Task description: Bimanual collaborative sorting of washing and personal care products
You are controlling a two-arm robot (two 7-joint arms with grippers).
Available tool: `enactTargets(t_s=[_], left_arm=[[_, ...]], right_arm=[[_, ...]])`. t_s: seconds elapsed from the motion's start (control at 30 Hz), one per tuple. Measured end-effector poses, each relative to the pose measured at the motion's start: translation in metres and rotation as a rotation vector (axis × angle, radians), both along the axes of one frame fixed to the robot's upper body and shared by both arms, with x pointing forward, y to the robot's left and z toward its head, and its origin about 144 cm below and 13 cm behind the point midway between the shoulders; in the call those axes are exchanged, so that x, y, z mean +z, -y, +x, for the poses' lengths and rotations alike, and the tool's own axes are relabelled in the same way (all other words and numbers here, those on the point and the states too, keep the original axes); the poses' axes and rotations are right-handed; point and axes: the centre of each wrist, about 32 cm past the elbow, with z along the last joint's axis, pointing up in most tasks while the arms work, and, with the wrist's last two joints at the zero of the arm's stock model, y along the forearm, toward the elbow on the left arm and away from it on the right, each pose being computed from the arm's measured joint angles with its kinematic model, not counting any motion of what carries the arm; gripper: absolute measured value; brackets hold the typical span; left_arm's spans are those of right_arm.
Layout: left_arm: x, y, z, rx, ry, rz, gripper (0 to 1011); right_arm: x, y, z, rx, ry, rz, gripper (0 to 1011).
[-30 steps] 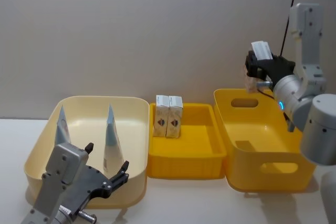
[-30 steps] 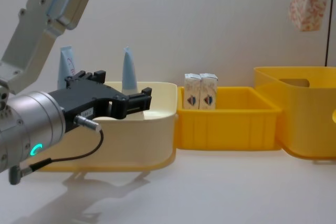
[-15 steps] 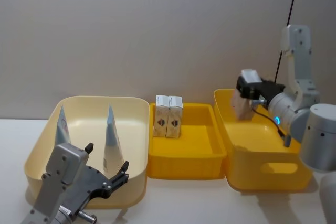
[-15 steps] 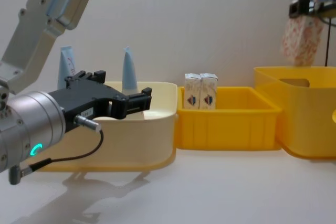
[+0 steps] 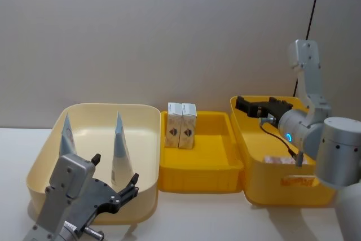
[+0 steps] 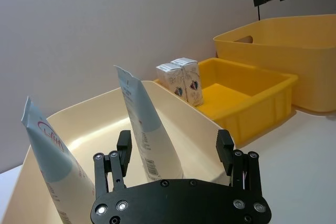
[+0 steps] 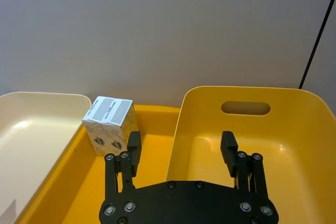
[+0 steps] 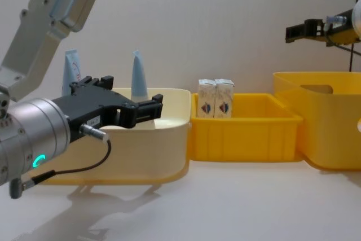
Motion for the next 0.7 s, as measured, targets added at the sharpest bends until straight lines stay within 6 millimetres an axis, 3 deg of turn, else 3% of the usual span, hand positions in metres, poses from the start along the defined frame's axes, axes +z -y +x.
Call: enactTargets(t_s=[0.13,0.7], left_arm=[[0.0000,0.0000,0.0000,0.000,0.000,0.000,1003],[0.0026,-0.0004,0.0017,-0.001,-0.005,-0.004,1003]], right_arm=[[-0.0016,-0.0004,0.0011,0.006,-0.010,0.003,1001],[-0.0051,-0.0013,0.0032,0.018,-0.032,0.012,1001]])
